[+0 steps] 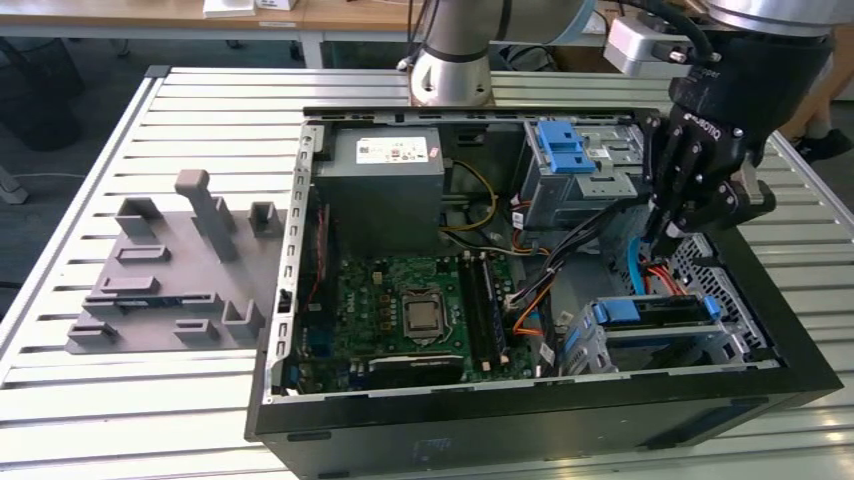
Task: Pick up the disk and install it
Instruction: 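Insert the second disk wire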
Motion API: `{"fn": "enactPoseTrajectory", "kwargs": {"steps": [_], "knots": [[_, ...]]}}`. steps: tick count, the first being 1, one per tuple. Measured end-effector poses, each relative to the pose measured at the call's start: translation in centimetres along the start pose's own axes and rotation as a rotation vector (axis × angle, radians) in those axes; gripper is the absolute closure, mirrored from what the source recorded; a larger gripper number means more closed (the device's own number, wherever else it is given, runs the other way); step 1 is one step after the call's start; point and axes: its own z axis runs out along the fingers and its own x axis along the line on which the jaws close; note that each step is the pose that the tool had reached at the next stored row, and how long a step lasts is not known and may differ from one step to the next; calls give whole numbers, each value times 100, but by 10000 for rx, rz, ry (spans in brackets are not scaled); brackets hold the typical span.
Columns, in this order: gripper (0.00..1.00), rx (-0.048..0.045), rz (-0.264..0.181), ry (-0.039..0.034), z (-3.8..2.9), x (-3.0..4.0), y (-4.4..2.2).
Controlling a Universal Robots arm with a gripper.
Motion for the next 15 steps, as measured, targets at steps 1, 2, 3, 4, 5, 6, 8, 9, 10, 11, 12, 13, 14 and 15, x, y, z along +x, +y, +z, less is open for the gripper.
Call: {"fn": "enactPoseTrajectory", "kwargs": {"steps": [1, 2, 3, 4, 5, 6, 8, 9, 10, 11, 12, 13, 14, 15], "knots": [[77, 0, 0, 4, 9, -2, 0], [83, 0, 0, 5, 18, -3, 0], [83, 1, 0, 6, 24, -5, 0], [84, 0, 1, 5, 28, -6, 0], [84, -1, 1, -30, 30, -5, 0], [84, -4, 2, -137, 33, -6, 1], [84, -12, 0, -457, 34, -7, 0], [84, -15, 0, -591, 35, -7, 0], [84, -18, 0, -696, 37, -7, 0], [84, -21, 0, -790, 39, -8, 0], [84, -20, -5, -853, 47, -8, 0], [84, -10, -17, -850, 60, 6, -1], [84, 10, -25, -852, 82, 33, -1], [84, 22, -29, -855, 94, 49, -1]]}}
